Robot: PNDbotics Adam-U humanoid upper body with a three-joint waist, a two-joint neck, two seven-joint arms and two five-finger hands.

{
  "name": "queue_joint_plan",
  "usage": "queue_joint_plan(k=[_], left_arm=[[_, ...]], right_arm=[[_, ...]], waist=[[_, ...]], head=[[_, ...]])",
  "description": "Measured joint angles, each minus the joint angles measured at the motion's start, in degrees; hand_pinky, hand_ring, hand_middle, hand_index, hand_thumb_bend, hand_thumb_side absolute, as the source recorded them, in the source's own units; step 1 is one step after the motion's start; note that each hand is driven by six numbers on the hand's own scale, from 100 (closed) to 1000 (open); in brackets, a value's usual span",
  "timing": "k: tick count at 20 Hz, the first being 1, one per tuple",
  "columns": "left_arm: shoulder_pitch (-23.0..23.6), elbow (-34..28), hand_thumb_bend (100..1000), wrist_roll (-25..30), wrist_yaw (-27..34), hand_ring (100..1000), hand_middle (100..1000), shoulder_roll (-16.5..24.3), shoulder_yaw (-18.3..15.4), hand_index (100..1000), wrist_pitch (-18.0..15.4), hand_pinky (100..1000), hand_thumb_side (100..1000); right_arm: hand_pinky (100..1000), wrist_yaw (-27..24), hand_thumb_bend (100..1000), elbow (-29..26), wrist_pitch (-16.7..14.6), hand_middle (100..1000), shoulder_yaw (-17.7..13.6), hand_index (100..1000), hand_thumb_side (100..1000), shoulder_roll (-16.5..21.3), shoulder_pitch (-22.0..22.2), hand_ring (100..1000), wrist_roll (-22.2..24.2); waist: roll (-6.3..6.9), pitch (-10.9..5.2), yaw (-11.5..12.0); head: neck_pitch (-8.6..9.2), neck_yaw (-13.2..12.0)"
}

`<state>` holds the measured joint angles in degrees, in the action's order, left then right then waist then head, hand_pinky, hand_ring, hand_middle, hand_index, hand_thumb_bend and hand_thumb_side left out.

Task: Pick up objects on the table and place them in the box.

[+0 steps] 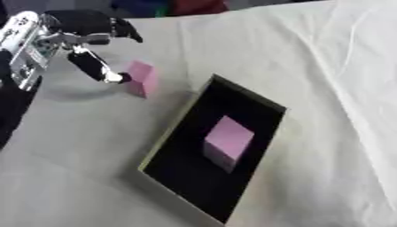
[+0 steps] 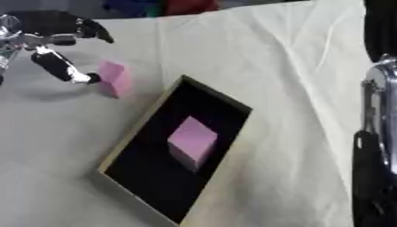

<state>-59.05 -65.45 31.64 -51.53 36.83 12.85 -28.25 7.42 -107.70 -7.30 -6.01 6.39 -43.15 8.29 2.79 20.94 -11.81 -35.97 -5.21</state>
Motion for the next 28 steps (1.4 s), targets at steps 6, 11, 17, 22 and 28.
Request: queue_joint_plan(k=[6,11,17,22,28], left_arm=[[-1.0,1.3,387,2.0,0.1,869,862,0.0,1.2,938,-1.6,817,558],[-1.0,1.9,355,2.9,0.7,860,858,0.0,1.1,935,-0.6,808,569],[-1.2,3.8,331,3.6,0.8,857,855,-1.2,1.1,932,0.0,804,594],[-1.2,5.0,318,4.2,0.8,857,854,-1.6,1.1,930,0.6,805,586],[-1.2,5.3,251,5.0,2.1,831,819,-1.8,1.4,901,1.5,776,545]], right_arm=[[861,-0.3,100,0.0,0.4,581,0.0,793,1000,0.1,0.0,827,-0.1],[861,-0.5,100,0.0,0.6,579,-0.1,793,1000,0.1,0.0,827,-0.1],[862,-0.6,100,0.0,0.8,577,-0.4,793,1000,0.1,-0.3,828,-0.3],[862,-0.7,100,0.0,1.0,576,-0.4,793,1000,0.1,-0.5,828,-0.5],[862,-0.8,100,0.0,1.1,576,-0.6,794,1000,0.1,-0.5,828,-0.7]], waist=[[0.95,0.55,-0.8],[0.98,0.87,-1.4],[1.02,1.63,-1.9],[1.06,1.76,-2.1],[1.18,1.79,-2.1]], head=[[0.76,0.0],[1.07,-0.1],[1.75,-0.5],[1.78,-0.6],[1.77,-0.6]])
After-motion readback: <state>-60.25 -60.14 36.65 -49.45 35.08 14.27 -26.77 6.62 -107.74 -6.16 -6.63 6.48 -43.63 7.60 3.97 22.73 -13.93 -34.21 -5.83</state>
